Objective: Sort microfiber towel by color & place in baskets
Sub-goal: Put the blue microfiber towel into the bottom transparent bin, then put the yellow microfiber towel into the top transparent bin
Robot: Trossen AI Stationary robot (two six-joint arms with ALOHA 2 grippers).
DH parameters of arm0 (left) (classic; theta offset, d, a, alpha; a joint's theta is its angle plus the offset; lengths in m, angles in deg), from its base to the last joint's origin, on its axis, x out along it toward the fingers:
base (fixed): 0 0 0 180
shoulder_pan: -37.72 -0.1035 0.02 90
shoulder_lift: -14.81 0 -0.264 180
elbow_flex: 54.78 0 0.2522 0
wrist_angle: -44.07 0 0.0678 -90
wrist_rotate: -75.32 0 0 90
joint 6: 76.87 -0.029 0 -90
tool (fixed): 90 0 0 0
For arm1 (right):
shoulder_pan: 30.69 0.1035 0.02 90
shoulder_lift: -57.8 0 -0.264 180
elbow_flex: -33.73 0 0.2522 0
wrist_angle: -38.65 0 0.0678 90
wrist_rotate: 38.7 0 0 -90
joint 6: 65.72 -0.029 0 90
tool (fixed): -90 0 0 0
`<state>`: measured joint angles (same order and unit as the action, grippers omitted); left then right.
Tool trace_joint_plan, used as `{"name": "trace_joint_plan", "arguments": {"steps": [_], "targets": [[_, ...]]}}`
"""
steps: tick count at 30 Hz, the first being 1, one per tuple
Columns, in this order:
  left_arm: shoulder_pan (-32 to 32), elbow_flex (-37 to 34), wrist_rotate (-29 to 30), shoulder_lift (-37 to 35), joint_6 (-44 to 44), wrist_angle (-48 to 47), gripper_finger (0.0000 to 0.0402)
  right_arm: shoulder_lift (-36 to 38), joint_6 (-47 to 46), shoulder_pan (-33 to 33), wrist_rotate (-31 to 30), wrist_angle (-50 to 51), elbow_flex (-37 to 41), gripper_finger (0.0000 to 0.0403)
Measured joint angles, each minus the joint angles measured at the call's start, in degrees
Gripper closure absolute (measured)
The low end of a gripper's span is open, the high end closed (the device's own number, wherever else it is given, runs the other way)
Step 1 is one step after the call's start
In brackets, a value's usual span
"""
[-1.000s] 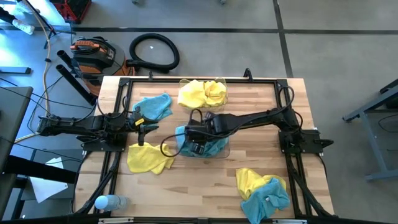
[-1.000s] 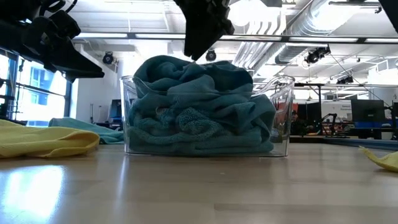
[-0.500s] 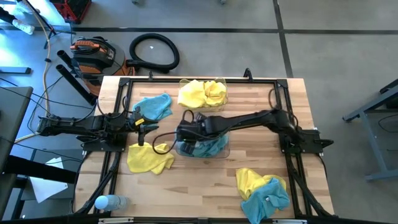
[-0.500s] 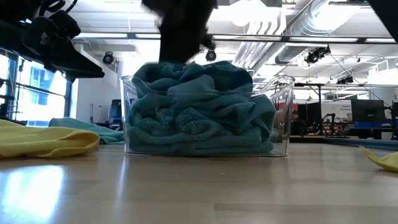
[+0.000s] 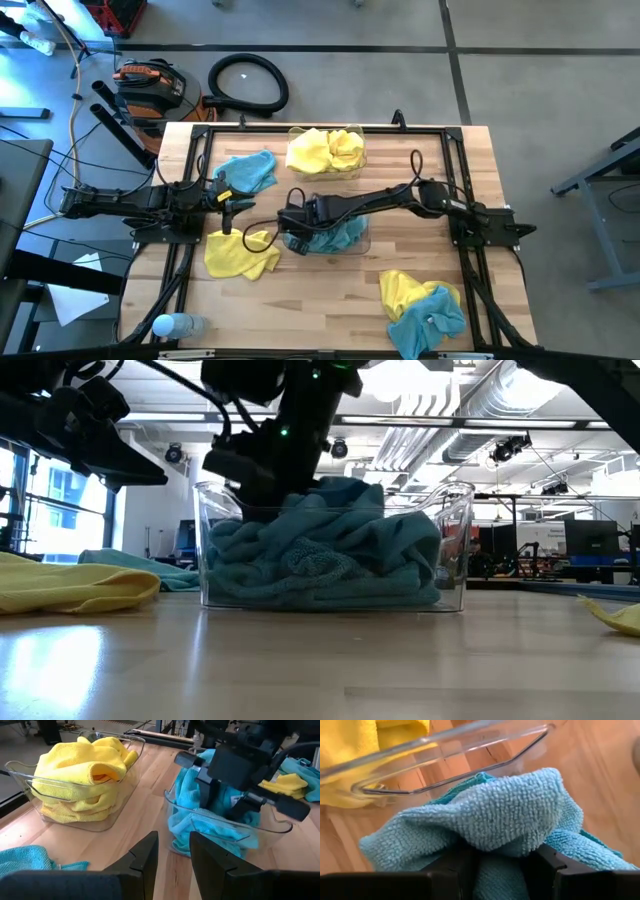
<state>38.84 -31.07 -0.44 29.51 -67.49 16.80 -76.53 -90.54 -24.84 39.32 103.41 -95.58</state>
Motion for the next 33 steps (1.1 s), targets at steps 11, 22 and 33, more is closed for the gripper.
{"name": "trace_joint_plan", "arguments": {"steps": [11, 22, 33], "targets": [[0.00, 0.00, 0.00, 0.01, 0.02, 0.00, 0.0300, 8.62, -0.43, 0.21, -4.35, 3.41, 0.17, 0.0273], [-0.01, 0.00, 0.02, 0.00, 0.02, -0.35, 0.0300, 16.81, 1.31, 2.28, -12.51, 15.33, 0.28, 0.0273], [0.00, -0.01, -0.11, -0.01, 2.54, -0.42, 0.0300, 44.28, -13.57, 6.73, -16.65, 1.47, 39.04, 0.0273]]}}
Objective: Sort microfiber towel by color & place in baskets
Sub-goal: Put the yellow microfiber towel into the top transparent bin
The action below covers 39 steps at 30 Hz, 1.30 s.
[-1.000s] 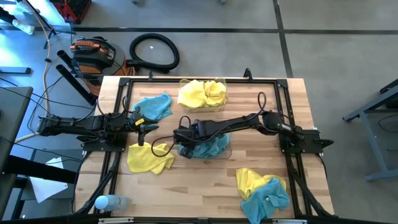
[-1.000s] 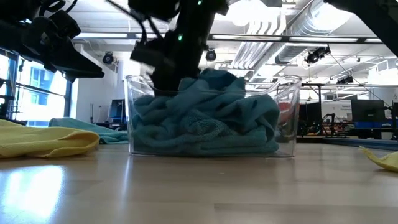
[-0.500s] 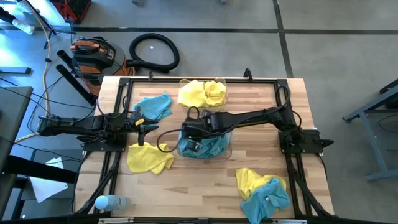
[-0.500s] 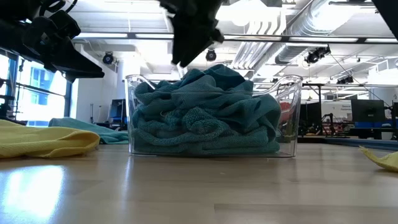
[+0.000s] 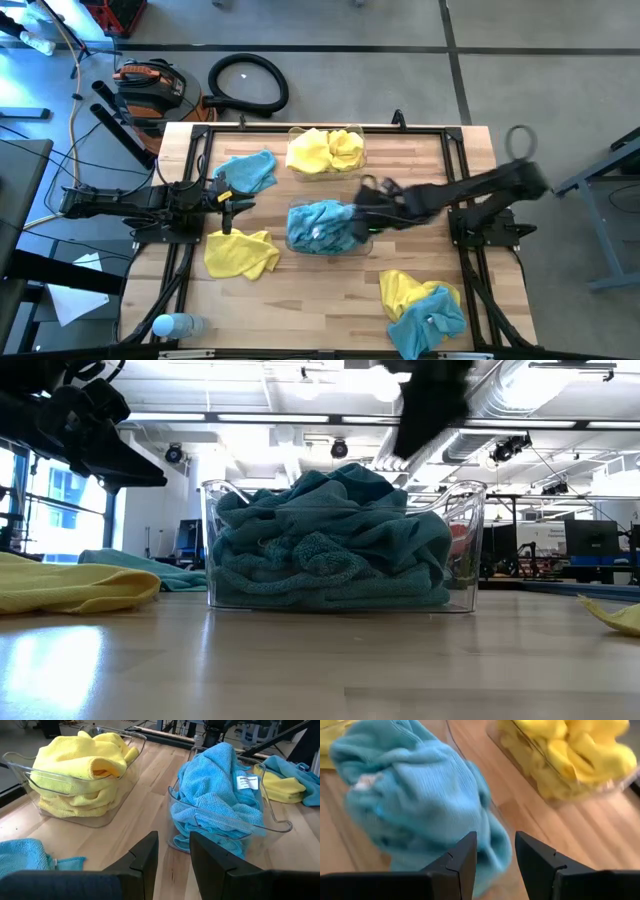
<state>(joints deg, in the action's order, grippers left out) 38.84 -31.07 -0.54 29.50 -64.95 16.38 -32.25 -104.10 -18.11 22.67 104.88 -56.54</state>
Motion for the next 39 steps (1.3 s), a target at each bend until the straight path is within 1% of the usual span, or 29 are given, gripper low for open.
{"name": "trace_joint_plan", "arguments": {"steps": [3, 5, 8, 11, 14, 17, 20, 23, 27, 31, 34, 39], "targets": [[0.00, -0.02, -0.01, 0.00, -0.01, 0.00, 0.0300, 10.45, -3.21, 2.81, -1.79, -5.93, 11.09, 0.0273], [0.00, -0.02, 0.05, 0.01, -0.01, 0.00, 0.0300, 17.13, -3.11, 5.18, -3.16, -10.27, 17.86, 0.0272], [-0.01, -0.02, 0.06, 0.02, -0.02, 0.00, 0.0300, 25.93, -1.69, 8.48, -3.67, -17.31, 27.41, 0.0272], [0.00, -0.02, 0.08, 0.01, -0.02, 0.01, 0.0300, 32.69, -1.69, 10.36, -3.68, -22.48, 36.06, 0.0272], [-0.01, -0.02, 0.08, 0.01, -0.02, 0.02, 0.0300, 37.25, -1.71, 10.80, -2.81, -23.99, 43.00, 0.0272], [0.01, -0.02, 0.08, 0.02, -0.02, 0.02, 0.0300, 39.50, -2.46, 10.80, -2.43, -25.34, 48.09, 0.0272], [-0.01, -0.02, 0.11, 0.02, -0.05, 0.07, 0.0300, 40.13, -4.33, 10.80, -2.90, -27.56, 52.09, 0.0272], [-0.01, -0.02, 2.55, 0.02, -0.11, 0.31, 0.0299, 40.19, -5.17, 10.78, -2.94, -29.46, 54.50, 0.0272], [-0.02, -0.02, 3.71, 0.01, 0.44, 0.48, 0.0287, 40.19, -5.14, 10.78, -3.05, -29.70, 55.32, 0.0272], [-0.02, -0.02, 3.73, 0.02, 1.07, 0.48, 0.0255, 40.23, -4.73, 10.78, -3.36, -30.00, 55.32, 0.0272], [-0.02, -0.02, 5.44, 0.02, 1.13, 0.47, 0.0232, 40.23, -4.66, 10.78, -4.59, -29.97, 55.32, 0.0272], [0.19, -0.02, 5.61, 0.02, 1.33, 0.42, 0.0223, 40.23, -4.67, 10.78, -5.76, -29.94, 55.32, 0.0272]]}}
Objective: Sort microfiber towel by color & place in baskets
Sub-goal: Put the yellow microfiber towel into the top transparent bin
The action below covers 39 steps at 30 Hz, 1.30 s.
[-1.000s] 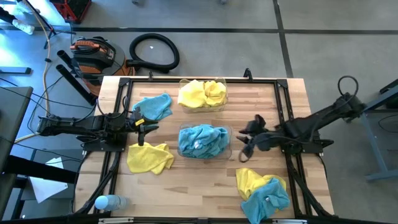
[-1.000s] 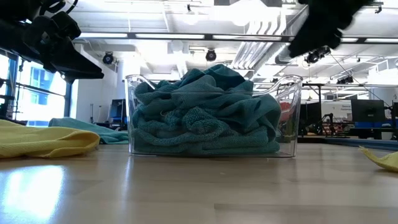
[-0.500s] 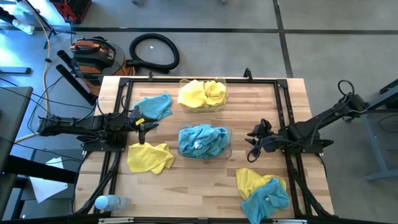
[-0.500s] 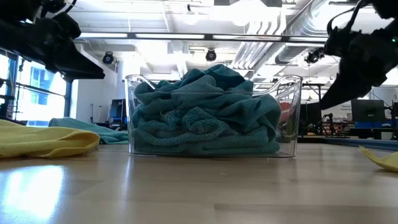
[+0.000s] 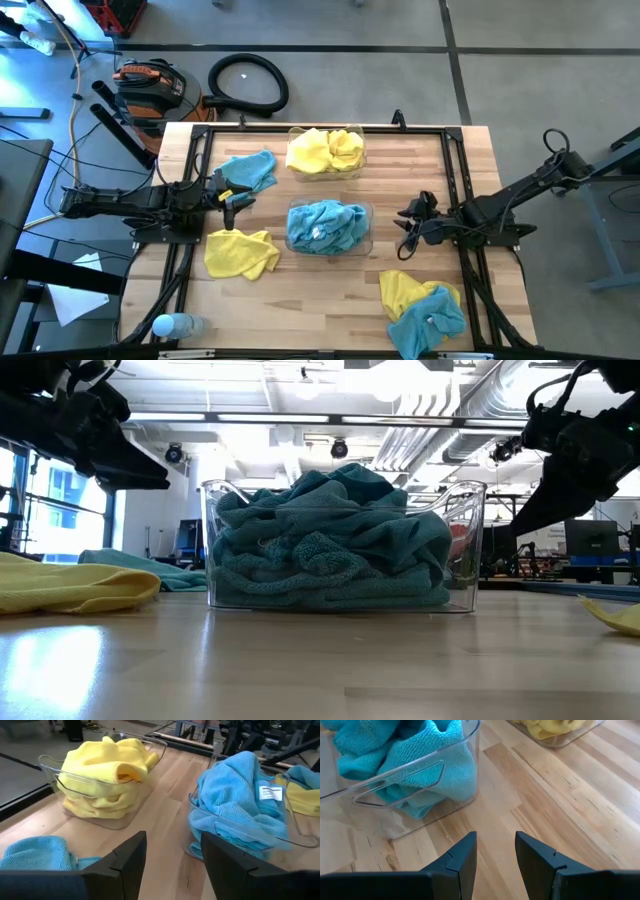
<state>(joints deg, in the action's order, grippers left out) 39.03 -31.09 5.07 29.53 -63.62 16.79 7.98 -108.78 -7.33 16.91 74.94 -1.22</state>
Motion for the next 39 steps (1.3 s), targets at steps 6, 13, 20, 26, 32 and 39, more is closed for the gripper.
{"name": "trace_joint_plan", "arguments": {"steps": [6, 13, 20, 26, 32, 39], "targets": [[2.65, 2.15, -0.17, 4.86, 3.35, -2.95, 0.0225, 0.00, -0.01, 0.00, 0.00, 0.02, 0.00, 0.0272], [9.94, 7.89, -0.13, 21.14, 10.58, -4.90, 0.0225, -0.02, -0.45, 0.00, -0.62, 0.04, 0.00, 0.0272], [17.26, 18.92, -0.30, 41.61, 19.74, -17.12, 0.0225, -0.02, -0.47, -0.02, -1.05, 0.04, -0.01, 0.0272], [22.13, 23.82, -6.12, 55.35, 26.09, -22.63, 0.0225, -0.02, -0.45, -0.02, -1.05, 0.07, -0.02, 0.0272], [24.96, 24.17, -8.27, 65.93, 31.68, -23.51, 0.0225, -0.02, -0.45, -0.02, -1.03, 0.40, -0.02, 0.0272], [25.33, 25.34, -9.22, 68.96, 29.58, -24.02, 0.0296, -0.04, -0.45, -0.02, -1.03, 0.57, -0.04, 0.0272]]}}
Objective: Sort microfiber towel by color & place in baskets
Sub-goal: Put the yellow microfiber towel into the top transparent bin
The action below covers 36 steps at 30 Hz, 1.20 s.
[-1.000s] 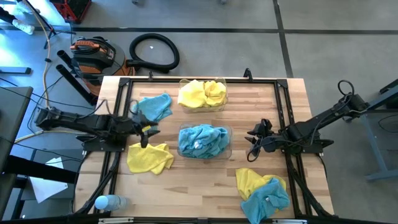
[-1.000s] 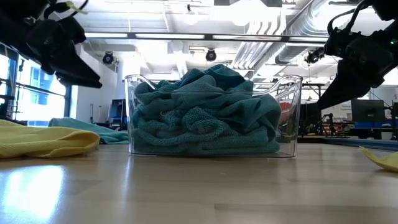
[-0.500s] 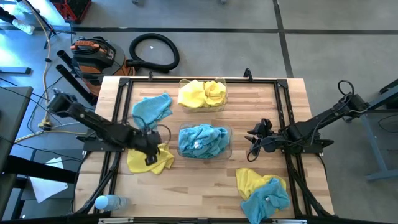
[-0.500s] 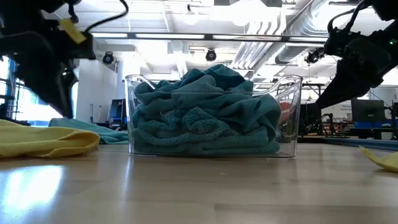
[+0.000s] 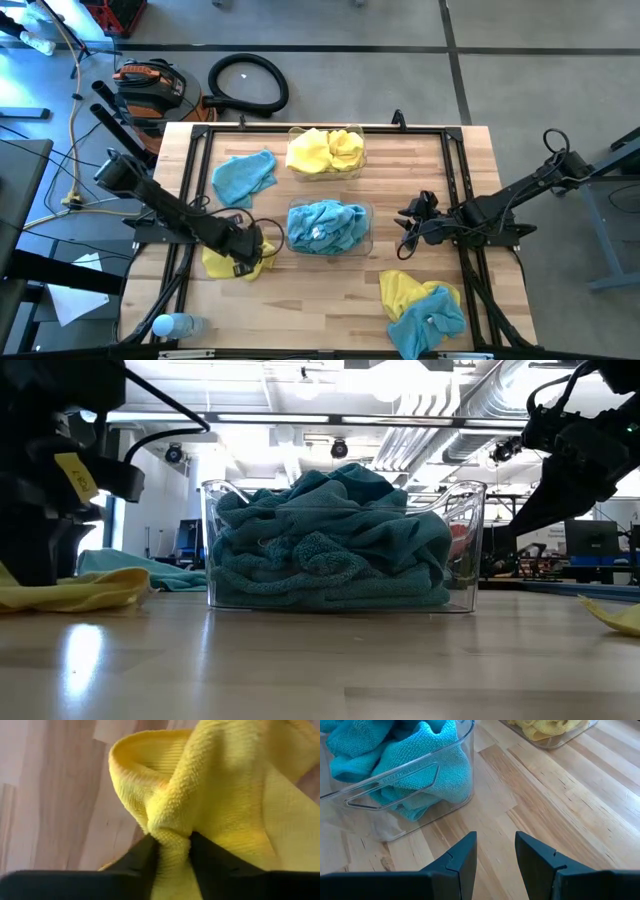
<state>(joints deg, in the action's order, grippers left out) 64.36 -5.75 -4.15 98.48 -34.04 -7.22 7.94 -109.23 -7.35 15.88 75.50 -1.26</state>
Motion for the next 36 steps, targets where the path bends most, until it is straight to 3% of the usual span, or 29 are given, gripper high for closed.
{"name": "trace_joint_plan", "arguments": {"steps": [4, 12, 18, 22, 25, 29, 32, 36], "targets": [[-1.21, 2.50, 0.69, -3.20, -3.16, -5.72, 0.0386, 0.00, 0.00, 0.00, 0.00, 0.17, 0.00, 0.0272], [-6.27, 13.23, 9.69, -10.11, -9.84, -18.56, 0.0396, 0.00, 0.46, 0.00, 0.00, 0.24, 0.00, 0.0272], [-13.31, 27.37, 20.06, -12.27, -21.38, -25.12, 0.0399, 0.00, 1.51, 0.01, -0.51, 0.20, 0.00, 0.0272], [-20.99, 36.58, 24.13, -11.67, -32.84, -23.20, 0.0400, 0.00, 1.53, 0.00, -1.45, 0.20, 0.00, 0.0272], [-27.77, 40.75, 21.53, -10.54, -43.08, -14.84, 0.0401, 0.00, 1.53, 0.02, -1.49, 0.18, 0.00, 0.0272], [-36.30, 42.97, 10.13, -7.02, -54.00, 1.02, 0.0401, 0.00, 1.53, 0.00, -1.50, 0.18, 0.00, 0.0272], [-40.58, 44.29, 3.64, -2.12, -58.86, 11.73, 0.0401, 0.00, 1.53, -0.02, -1.51, 0.11, -0.02, 0.0272], [-44.03, 45.78, -0.58, 6.35, -63.31, 24.25, 0.0401, 0.00, 1.53, -0.09, -1.50, 0.17, -0.02, 0.0272]]}}
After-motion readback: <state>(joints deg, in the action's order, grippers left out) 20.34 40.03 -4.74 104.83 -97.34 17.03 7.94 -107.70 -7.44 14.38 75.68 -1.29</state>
